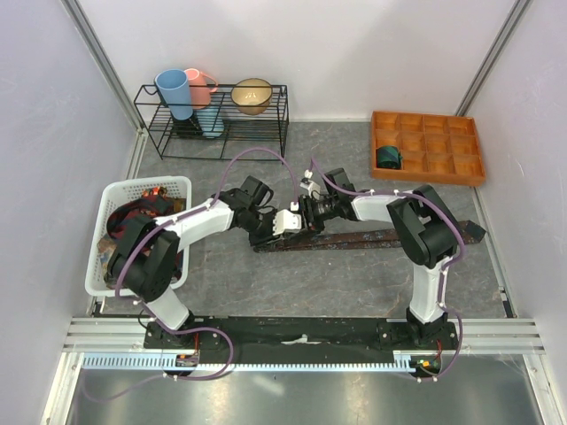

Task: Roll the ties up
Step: Roll the tie at the center of the board.

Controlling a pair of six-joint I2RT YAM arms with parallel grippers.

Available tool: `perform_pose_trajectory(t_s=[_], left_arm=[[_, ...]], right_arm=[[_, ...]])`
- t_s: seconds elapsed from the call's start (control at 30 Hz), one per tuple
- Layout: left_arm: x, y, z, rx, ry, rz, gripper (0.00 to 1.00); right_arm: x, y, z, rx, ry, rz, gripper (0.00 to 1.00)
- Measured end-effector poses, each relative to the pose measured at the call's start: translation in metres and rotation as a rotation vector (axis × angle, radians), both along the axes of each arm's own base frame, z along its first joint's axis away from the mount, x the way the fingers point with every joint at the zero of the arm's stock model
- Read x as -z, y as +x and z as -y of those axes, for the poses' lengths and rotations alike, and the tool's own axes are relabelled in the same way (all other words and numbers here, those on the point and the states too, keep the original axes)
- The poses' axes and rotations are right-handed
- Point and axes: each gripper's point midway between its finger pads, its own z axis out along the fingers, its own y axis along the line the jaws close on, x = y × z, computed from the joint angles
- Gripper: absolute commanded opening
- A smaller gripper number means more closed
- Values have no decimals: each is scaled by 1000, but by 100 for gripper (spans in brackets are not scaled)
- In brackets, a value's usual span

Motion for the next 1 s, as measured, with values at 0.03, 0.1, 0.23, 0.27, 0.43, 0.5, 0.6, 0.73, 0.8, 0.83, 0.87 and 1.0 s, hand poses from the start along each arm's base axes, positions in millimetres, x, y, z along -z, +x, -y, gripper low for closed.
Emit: perform_pose_trajectory(t_s=[0.03, 0.1, 0.23, 0.27, 0.43, 0.5, 0.6, 0.73, 0.8, 0.83, 0.87, 1.0], left_arm=[[2, 0, 0, 0, 2, -4, 43], [6, 0, 0, 0, 9, -14, 44], [13, 0, 0, -1, 20, -32, 44], [14, 0, 0, -2, 21, -34, 44], [12, 3, 3, -8, 17, -35, 44], [12, 4, 3, -10, 15, -34, 44], [10, 6, 4, -14, 12, -32, 44], [9, 7, 5, -15, 11, -30, 49], [11, 7, 5, -19, 13, -35, 57], [11, 7, 5, -21, 17, -36, 61], [12, 9, 2, -29, 20, -36, 63], [12, 19, -11, -74, 21, -39, 67]], right_arm=[[-2, -1, -1, -2, 9, 0, 49], [-4, -3, -4, -4, 31, -6, 51], [-8, -6, -10, -3, 64, -20, 52], [-10, -6, -11, -4, 73, -18, 52], [-6, -5, -15, -4, 82, -24, 52], [0, -5, -14, -3, 75, -36, 50], [7, -7, -14, 0, 64, -57, 35], [14, -7, -13, 3, 49, -66, 10], [15, -7, -12, 0, 40, -61, 0], [16, -6, -12, -4, 38, -51, 0], [16, -6, -12, -5, 32, -49, 0], [20, -5, -9, -9, 10, -39, 0]])
